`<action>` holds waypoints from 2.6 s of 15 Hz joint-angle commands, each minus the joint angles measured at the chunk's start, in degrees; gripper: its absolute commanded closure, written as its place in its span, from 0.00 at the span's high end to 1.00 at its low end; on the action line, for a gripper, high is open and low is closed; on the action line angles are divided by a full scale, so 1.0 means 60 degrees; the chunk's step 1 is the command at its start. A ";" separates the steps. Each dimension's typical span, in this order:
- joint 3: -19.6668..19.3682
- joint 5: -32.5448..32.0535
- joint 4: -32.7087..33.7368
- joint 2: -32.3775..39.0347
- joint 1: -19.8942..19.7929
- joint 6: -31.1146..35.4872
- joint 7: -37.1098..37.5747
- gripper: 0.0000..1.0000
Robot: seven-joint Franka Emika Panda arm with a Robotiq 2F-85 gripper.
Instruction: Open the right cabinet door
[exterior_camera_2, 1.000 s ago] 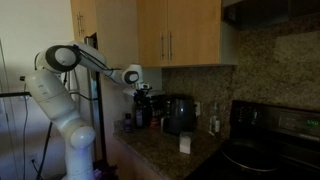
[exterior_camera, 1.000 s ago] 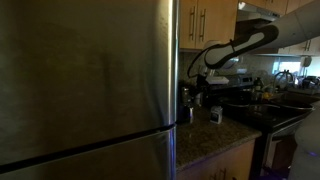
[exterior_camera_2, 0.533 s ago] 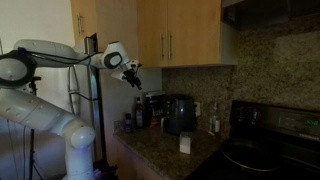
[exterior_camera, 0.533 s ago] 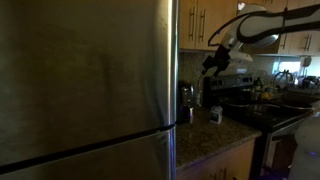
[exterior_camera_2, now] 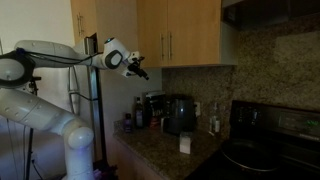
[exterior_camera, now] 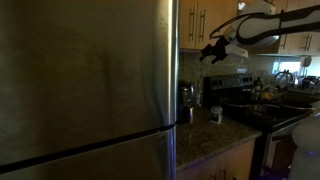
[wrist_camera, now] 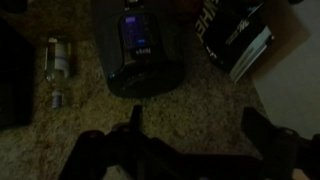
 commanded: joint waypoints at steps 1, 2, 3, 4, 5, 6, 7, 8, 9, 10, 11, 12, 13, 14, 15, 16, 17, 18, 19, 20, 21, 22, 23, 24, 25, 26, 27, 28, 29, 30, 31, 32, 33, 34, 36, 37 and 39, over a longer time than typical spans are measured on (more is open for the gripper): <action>0.0079 -0.0174 0.0741 0.0345 -0.0797 0.1317 0.0478 1.00; 0.0134 -0.0203 0.0795 0.0239 -0.0978 0.1733 0.0604 1.00; 0.0169 -0.0235 0.0867 0.0181 -0.1154 0.2194 0.0678 1.00; 0.0233 -0.0265 0.0893 0.0083 -0.1393 0.2603 0.0835 1.00; 0.0016 -0.0105 0.0763 0.0109 -0.0904 0.2048 0.0504 1.00; 0.0042 -0.0137 0.0839 0.0076 -0.1048 0.2294 0.0589 1.00; 0.0063 -0.0145 0.0872 0.0041 -0.1129 0.2371 0.0627 1.00; 0.0083 -0.0150 0.0878 0.0018 -0.1166 0.2382 0.0644 1.00; 0.0094 -0.0150 0.0878 0.0009 -0.1172 0.2387 0.0653 1.00; 0.0174 -0.0198 0.0995 0.0309 -0.1458 0.3274 0.0790 1.00; 0.0126 -0.0151 0.1102 0.0426 -0.1500 0.3704 0.0817 1.00; 0.0120 -0.0241 0.1191 0.0545 -0.1677 0.4485 0.0753 1.00; 0.0074 -0.0278 0.1258 0.0675 -0.1740 0.5119 0.0620 1.00; 0.0061 -0.0339 0.1385 0.0894 -0.1867 0.5782 0.0484 1.00; 0.0109 -0.0403 0.1471 0.1151 -0.2090 0.6501 0.0399 1.00; 0.0202 -0.0446 0.1531 0.1463 -0.2320 0.7299 0.0330 1.00; 0.0322 -0.0378 0.1570 0.1727 -0.2584 0.7959 0.0359 1.00; 0.0088 -0.0141 0.1187 0.0979 -0.2020 0.6952 0.0320 1.00; 0.0128 -0.0110 0.1231 0.1232 -0.2173 0.7448 0.0261 1.00; 0.0156 -0.0092 0.1278 0.1439 -0.2265 0.7703 0.0232 1.00; 0.0177 -0.0083 0.1329 0.1567 -0.2308 0.7796 0.0221 1.00; 0.0327 -0.0324 0.1287 0.1769 -0.2597 0.7898 0.0437 1.00; 0.0329 -0.0366 0.1276 0.1949 -0.2566 0.8130 0.0396 1.00; 0.0292 -0.0177 0.1297 0.2205 -0.2388 0.8354 0.0121 1.00; 0.0287 -0.0179 0.1301 0.2376 -0.2323 0.8532 0.0097 1.00; 0.0288 -0.0180 0.1396 0.2660 -0.2248 0.8808 0.0053 1.00; 0.0275 -0.0446 0.1436 0.2868 -0.2214 0.9075 0.0254 1.00; 0.0281 -0.0518 0.1515 0.3120 -0.2154 0.9418 0.0227 1.00; 0.0260 -0.0572 0.1584 0.3336 -0.2043 0.9673 0.0278 1.00; 0.0266 -0.0675 0.2130 0.3267 -0.2001 0.9120 0.0327 1.00; 0.0334 -0.0762 0.2279 0.3438 -0.2052 0.9216 0.0273 1.00; 0.0470 -0.0785 0.2516 0.3536 -0.2239 0.9192 0.0220 1.00; 0.0534 -0.0789 0.2727 0.3667 -0.2315 0.9179 0.0214 1.00; 0.0579 -0.0817 0.2957 0.3767 -0.2384 0.9146 0.0188 1.00; 0.0761 -0.0792 0.3216 0.3959 -0.2703 0.9123 0.0076 1.00; 0.0952 -0.0715 0.3277 0.4023 -0.3055 0.9114 -0.0023 1.00; 0.1209 -0.0678 0.3414 0.4242 -0.3605 0.9108 -0.0182 1.00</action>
